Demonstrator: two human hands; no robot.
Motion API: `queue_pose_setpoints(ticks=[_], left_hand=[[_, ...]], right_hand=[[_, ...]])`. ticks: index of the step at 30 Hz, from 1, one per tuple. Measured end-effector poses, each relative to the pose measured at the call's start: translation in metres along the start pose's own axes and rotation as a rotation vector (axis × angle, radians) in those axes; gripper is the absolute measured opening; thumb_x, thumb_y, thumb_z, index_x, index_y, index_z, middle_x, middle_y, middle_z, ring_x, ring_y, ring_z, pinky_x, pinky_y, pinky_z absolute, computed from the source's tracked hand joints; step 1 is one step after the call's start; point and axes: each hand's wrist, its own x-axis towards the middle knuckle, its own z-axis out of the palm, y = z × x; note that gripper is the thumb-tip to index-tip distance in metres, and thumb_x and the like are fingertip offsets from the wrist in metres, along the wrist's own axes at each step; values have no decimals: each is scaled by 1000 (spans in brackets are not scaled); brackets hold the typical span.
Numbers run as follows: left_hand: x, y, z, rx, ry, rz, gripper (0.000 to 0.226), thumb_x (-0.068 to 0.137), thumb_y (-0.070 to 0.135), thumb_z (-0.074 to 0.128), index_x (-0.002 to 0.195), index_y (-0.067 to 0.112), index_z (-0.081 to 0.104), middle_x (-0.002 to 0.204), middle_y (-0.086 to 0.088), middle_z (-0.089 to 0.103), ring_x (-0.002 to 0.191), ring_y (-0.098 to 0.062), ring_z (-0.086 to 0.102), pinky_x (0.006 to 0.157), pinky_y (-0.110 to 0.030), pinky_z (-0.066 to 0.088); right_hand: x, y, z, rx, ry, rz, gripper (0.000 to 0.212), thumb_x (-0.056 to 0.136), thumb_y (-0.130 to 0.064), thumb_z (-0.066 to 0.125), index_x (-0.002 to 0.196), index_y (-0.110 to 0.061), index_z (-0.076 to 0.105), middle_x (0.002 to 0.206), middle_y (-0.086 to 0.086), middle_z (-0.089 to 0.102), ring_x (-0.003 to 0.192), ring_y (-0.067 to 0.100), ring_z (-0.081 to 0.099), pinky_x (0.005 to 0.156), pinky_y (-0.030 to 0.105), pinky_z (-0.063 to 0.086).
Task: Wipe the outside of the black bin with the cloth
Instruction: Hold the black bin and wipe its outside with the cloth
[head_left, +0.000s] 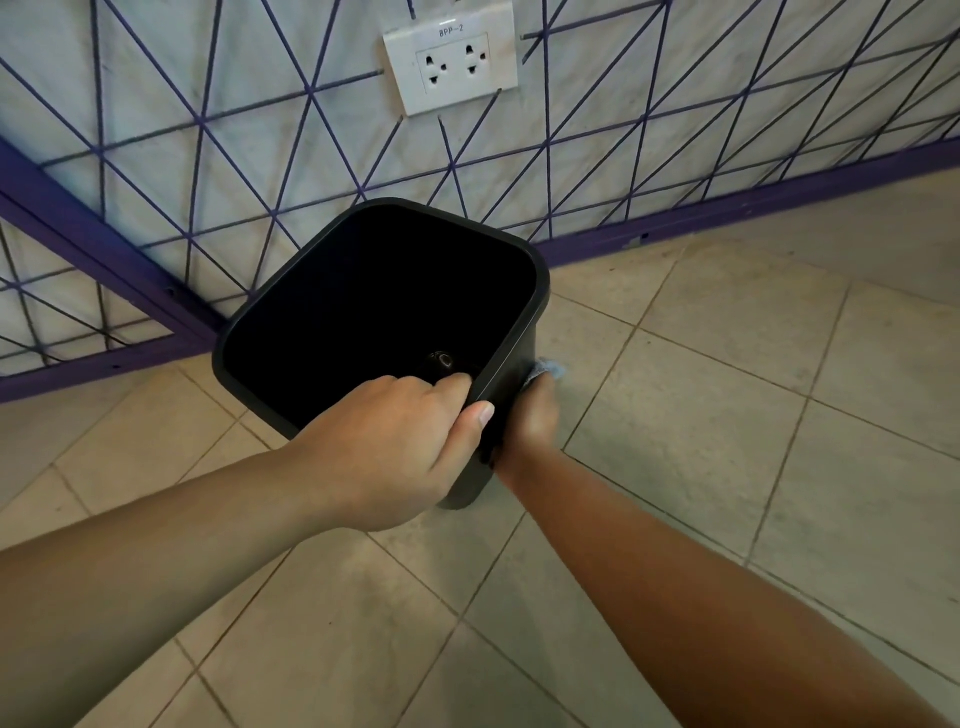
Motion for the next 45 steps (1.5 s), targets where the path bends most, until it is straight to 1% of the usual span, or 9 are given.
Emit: queue_pose_setpoints(ticks=[5,9,20,25,29,32,36,42,45], left_hand=[[2,-1,1,-18,-13,-5,37,97,52,17,71,32,34,53,6,45,46,-12,47,46,-25,27],[1,-3,2,-3,-6,-6,39,97,53,16,75,31,40,50,7,44,45,-11,49,44,-24,29],[2,-3,2,-10,-6,-12,42,98,52,18,78,26,45,51,5,46,47,-11,52,45,-23,30],[3,-1,-3,-86,-42,-13,37,97,51,22,72,32,39,49,7,44,54,-10,54,45,-21,33],[2,0,-3,-61,-29,-12,39,96,52,20,75,29,43,49,4,43,51,-15,53,44,-22,32],[2,-2,-3,-62,-29,-19,44,97,52,21,78,22,46,49,3,45,54,-15,56,43,-25,36],[3,-2,-2,-101,-41,-19,38,98,50,24,74,29,42,46,5,41,53,-11,54,51,-23,41],[3,-2,-2,-78,-41,-13,36,98,51,23,73,32,41,48,6,44,52,-13,55,44,-23,37],[4,-2,-1,-17,-26,-2,36,98,52,21,74,33,39,47,5,44,46,-13,52,41,-22,33]], right_hand=[[-35,14,7,3,-34,-150,81,93,-54,35,166,-19,44,171,18,43,153,40,52,128,62,42],[-9,5,0,23,27,-57,59,115,-42,33,165,-13,47,167,21,50,154,41,49,130,61,39],[-6,7,3,27,37,-29,58,114,-41,31,164,-17,49,166,21,49,152,44,51,128,64,40],[-20,17,5,-53,-35,-134,85,94,-57,33,169,-18,38,175,20,38,158,42,45,131,65,36],[-5,17,-8,-78,-25,-92,65,116,-52,27,172,-20,34,176,15,37,162,39,38,135,61,30],[-11,20,-5,-90,-47,-134,64,115,-55,29,171,-24,36,173,13,40,162,35,39,134,61,30],[-14,20,-2,-57,-13,-133,66,115,-54,27,173,-23,30,179,12,32,167,32,31,136,60,26],[-17,10,4,19,-47,-49,61,112,-55,36,163,-26,50,166,17,49,149,41,54,127,62,43],[-13,9,4,14,-26,-57,63,112,-51,34,166,-21,46,171,17,43,154,42,49,129,63,39]])
